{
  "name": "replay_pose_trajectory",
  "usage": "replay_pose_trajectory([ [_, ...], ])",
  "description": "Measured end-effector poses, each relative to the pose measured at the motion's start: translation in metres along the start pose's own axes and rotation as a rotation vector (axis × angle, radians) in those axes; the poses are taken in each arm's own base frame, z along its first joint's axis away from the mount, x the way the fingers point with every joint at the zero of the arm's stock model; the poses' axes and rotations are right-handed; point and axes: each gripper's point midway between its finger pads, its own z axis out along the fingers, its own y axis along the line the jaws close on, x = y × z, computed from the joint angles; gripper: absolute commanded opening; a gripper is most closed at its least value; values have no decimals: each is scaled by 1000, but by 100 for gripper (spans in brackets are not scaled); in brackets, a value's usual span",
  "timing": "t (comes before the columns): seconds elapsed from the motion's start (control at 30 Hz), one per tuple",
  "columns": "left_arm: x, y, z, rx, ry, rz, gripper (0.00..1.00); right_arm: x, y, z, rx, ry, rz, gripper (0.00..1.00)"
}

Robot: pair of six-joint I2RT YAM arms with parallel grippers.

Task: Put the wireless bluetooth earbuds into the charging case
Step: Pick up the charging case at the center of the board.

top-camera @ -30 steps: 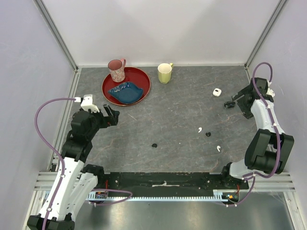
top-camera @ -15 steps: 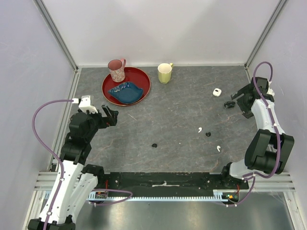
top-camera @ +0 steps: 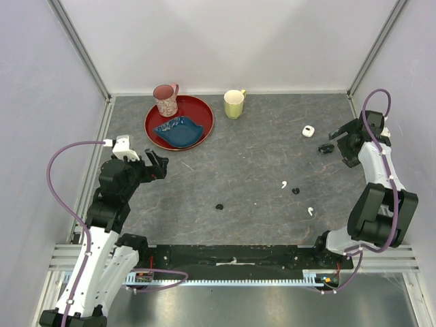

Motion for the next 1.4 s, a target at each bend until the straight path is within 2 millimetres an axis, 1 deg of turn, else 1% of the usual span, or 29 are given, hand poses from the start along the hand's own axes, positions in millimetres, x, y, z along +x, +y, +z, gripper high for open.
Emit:
replay_pose_trajectory([
  [0.23, 0, 0, 0, -2, -1, -1, 98, 18, -11, 29, 72, 78, 65, 95],
  [0.43, 0, 1, 0, -4, -1, -2, 98, 22, -15, 47, 123, 102, 126, 94],
  [0.57, 0, 3, 1, -9, 2, -4, 98, 16, -14, 60, 159, 92, 168, 94],
  [0.77, 1, 3, 2, -2, 10, -7, 98, 0, 1, 84, 187, 85, 201, 93],
  [0.87, 2, 3, 2, -2, 13, -9, 98, -3, 3, 97, 208, 92, 209, 92],
  [0.93, 2, 4, 3, -4, 14, -10, 98, -3, 1, 104, 229, 95, 211, 90],
  [1.0, 2, 5, 3, -8, 15, -12, 98, -2, -2, 107, 248, 98, 210, 87],
  [1.17, 3, 6, 4, -3, 23, -18, 98, -2, -6, 113, 281, 99, 209, 84],
  [1.27, 3, 8, 5, -5, 26, -23, 98, -4, -5, 117, 288, 93, 207, 81],
  [1.4, 4, 8, 6, -2, 31, -27, 97, -7, 1, 123, 287, 85, 199, 81],
])
